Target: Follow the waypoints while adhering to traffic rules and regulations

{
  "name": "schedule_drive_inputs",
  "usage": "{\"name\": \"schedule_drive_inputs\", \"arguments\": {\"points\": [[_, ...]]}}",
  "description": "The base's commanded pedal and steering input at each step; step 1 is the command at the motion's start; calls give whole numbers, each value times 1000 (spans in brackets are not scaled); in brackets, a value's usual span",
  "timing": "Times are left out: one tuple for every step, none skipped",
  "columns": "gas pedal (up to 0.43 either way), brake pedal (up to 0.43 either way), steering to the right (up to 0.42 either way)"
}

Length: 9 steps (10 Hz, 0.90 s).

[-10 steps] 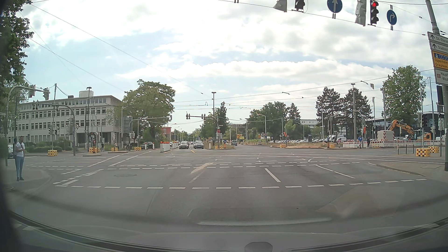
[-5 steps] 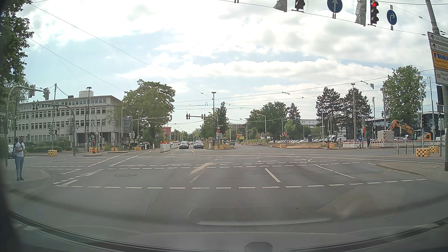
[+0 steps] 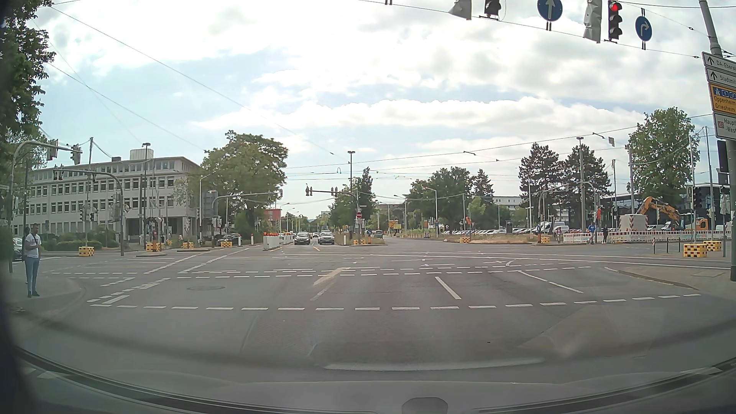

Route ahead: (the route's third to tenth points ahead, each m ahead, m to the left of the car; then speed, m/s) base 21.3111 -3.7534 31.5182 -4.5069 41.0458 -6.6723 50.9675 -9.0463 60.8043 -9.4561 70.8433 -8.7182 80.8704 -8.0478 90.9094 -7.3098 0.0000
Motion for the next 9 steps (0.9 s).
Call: {"name": "schedule_drive_inputs", "arguments": {"points": [[0, 268, 6], [0, 268, 6], [0, 262, 6], [0, 268, 6], [0, 268, 6], [0, 268, 6], [0, 268, 6], [0, 268, 6], [0, 268, 6]]}}
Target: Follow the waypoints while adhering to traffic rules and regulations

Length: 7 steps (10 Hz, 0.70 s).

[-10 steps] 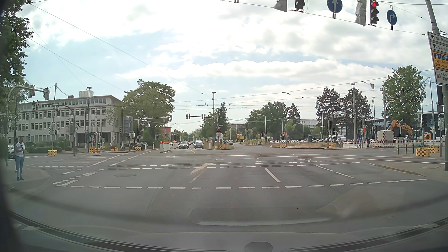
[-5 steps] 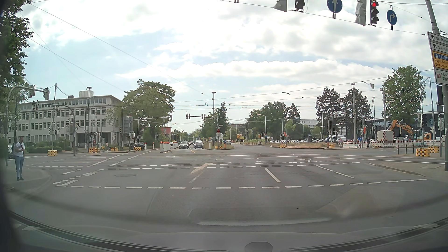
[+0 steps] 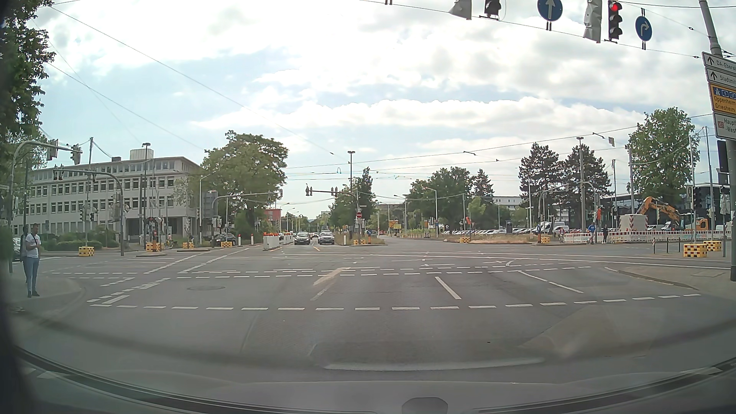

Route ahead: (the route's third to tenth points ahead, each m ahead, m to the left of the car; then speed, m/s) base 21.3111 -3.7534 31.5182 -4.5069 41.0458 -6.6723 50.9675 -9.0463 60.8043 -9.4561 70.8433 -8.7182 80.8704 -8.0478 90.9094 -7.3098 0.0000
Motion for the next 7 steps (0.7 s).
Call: {"name": "schedule_drive_inputs", "arguments": {"points": [[0, 268, 6], [0, 268, 7], [0, 268, 7], [0, 268, 6], [0, 268, 7], [0, 268, 7], [0, 268, 7]]}}
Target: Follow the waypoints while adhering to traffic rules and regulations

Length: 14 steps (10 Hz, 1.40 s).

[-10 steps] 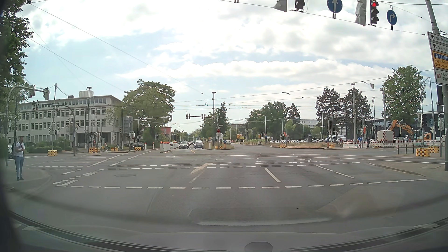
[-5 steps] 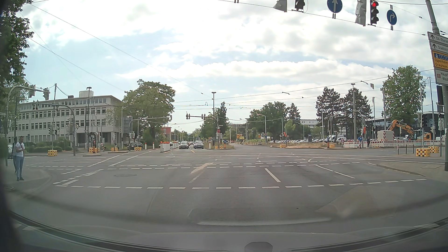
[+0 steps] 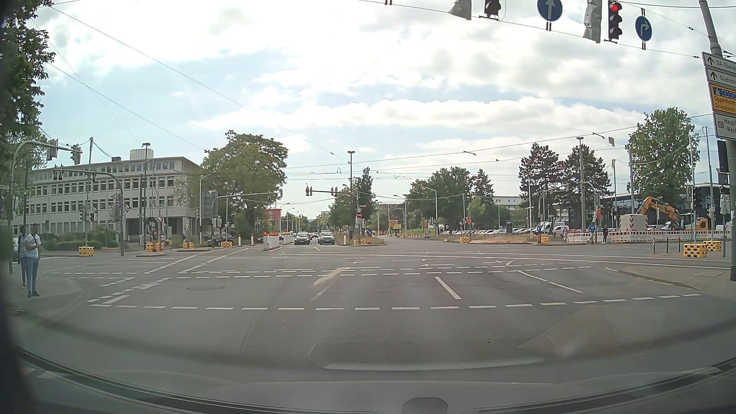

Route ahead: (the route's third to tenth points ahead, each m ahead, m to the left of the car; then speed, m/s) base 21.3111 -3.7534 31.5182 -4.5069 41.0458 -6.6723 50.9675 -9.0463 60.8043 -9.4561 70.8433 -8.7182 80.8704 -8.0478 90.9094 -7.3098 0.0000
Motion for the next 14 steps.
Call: {"name": "schedule_drive_inputs", "arguments": {"points": [[0, 268, 7], [0, 268, 7], [0, 268, 7], [0, 268, 6], [0, 268, 7], [0, 268, 6], [0, 268, 7], [0, 268, 7], [0, 268, 7], [0, 268, 7], [0, 268, 7], [0, 268, 7], [0, 268, 7], [0, 268, 6]]}}
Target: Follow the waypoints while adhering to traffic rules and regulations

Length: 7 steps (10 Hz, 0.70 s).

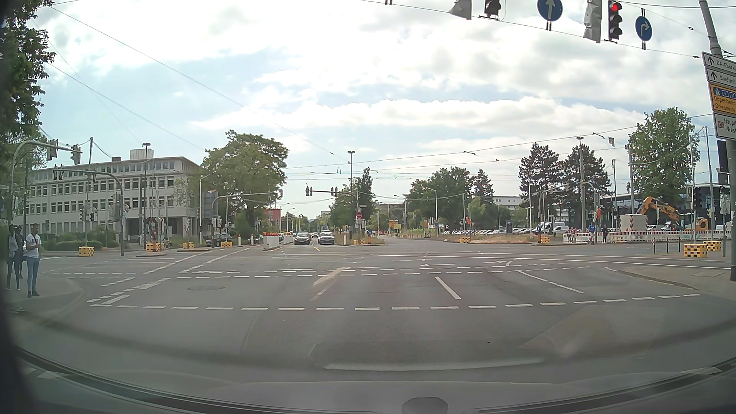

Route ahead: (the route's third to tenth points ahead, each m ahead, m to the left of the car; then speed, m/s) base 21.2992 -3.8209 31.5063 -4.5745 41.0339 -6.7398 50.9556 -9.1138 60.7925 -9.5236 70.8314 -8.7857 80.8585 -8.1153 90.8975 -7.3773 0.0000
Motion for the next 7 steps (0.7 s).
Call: {"name": "schedule_drive_inputs", "arguments": {"points": [[0, 268, 7], [0, 268, 7], [0, 268, 7], [0, 268, 6], [0, 268, 7], [0, 268, 7], [0, 268, 6]]}}
